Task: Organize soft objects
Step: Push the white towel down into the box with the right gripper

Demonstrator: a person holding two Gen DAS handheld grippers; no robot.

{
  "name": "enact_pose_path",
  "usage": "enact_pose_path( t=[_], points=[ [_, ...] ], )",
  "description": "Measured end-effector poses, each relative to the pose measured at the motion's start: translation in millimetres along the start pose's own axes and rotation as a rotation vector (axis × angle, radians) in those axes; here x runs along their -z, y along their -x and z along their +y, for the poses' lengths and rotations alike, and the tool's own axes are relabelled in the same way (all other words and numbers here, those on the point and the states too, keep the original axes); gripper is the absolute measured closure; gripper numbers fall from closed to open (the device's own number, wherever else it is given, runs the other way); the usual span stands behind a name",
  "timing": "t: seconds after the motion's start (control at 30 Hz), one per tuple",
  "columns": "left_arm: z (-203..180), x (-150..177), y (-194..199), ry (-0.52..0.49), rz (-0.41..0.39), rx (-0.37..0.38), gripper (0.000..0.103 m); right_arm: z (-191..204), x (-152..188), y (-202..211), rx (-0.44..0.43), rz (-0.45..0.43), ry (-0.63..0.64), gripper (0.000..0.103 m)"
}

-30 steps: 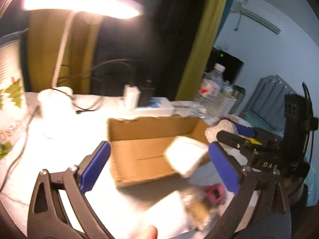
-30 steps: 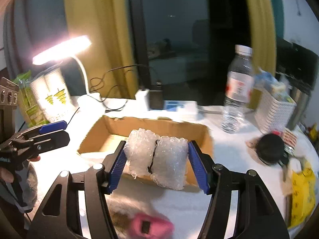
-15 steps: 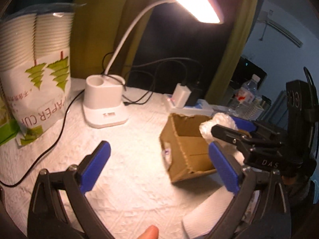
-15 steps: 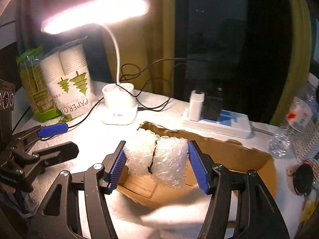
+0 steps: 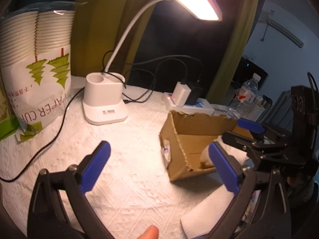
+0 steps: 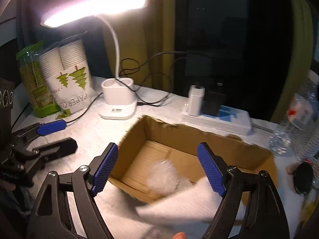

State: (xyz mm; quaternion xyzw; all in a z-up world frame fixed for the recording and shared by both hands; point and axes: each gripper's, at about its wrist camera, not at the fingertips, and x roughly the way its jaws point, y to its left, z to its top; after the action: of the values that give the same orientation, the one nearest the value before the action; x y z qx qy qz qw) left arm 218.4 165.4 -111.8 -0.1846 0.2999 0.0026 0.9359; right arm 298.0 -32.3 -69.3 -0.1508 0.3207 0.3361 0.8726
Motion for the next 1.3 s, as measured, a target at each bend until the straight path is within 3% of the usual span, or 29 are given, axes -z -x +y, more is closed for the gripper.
enact_pose_path(
  t=[0.17, 0.27, 0.3, 0.37, 0.57, 0.87, 1.0, 1.17, 1.3],
  points=[
    [-13.6, 3.2, -4.4, -0.01, 0.014, 0.016, 0.003, -25.0, 23.9, -0.4, 0.073, 0.079, -0.005, 0.02],
    [-23.4, 3.4, -6.2, -0.027, 0.019, 0.023, 0.003, -43.0, 33.7, -1.4, 0.113, 0.1, -0.007, 0.037],
    [-26.5, 3.3, -6.9, -0.032, 0.021, 0.025, 0.003, -49.8, 35.8, -1.9, 0.131, 0.106, -0.008, 0.049],
    [-32.1, 2.8, -9.3, -0.041, 0.026, 0.024, 0.003, -61.4, 39.2, -1.3, 0.15, 0.108, -0.014, 0.056],
    [-44.2, 4.0, -19.7, -0.061, 0.047, 0.011, 0.003, -92.5, 51.3, -5.9, 0.224, 0.112, -0.001, 0.056],
    [-57.7, 9.2, -31.7, -0.094, 0.087, 0.003, 0.003, -118.8, 63.2, 5.9, 0.246, 0.05, -0.05, 0.056],
    [-61.6, 9.7, -26.7, -0.097, 0.085, 0.006, 0.003, -115.9, 63.1, 18.3, 0.234, -0.008, -0.064, 0.038],
    [-68.4, 11.1, -13.0, -0.111, 0.072, 0.015, 0.003, -113.8, 63.5, 41.2, 0.241, -0.056, -0.096, 0.029],
    [-72.9, 12.5, 2.2, -0.12, 0.055, 0.025, 0.003, -107.1, 66.5, 63.4, 0.254, -0.082, -0.102, 0.029]
  ],
)
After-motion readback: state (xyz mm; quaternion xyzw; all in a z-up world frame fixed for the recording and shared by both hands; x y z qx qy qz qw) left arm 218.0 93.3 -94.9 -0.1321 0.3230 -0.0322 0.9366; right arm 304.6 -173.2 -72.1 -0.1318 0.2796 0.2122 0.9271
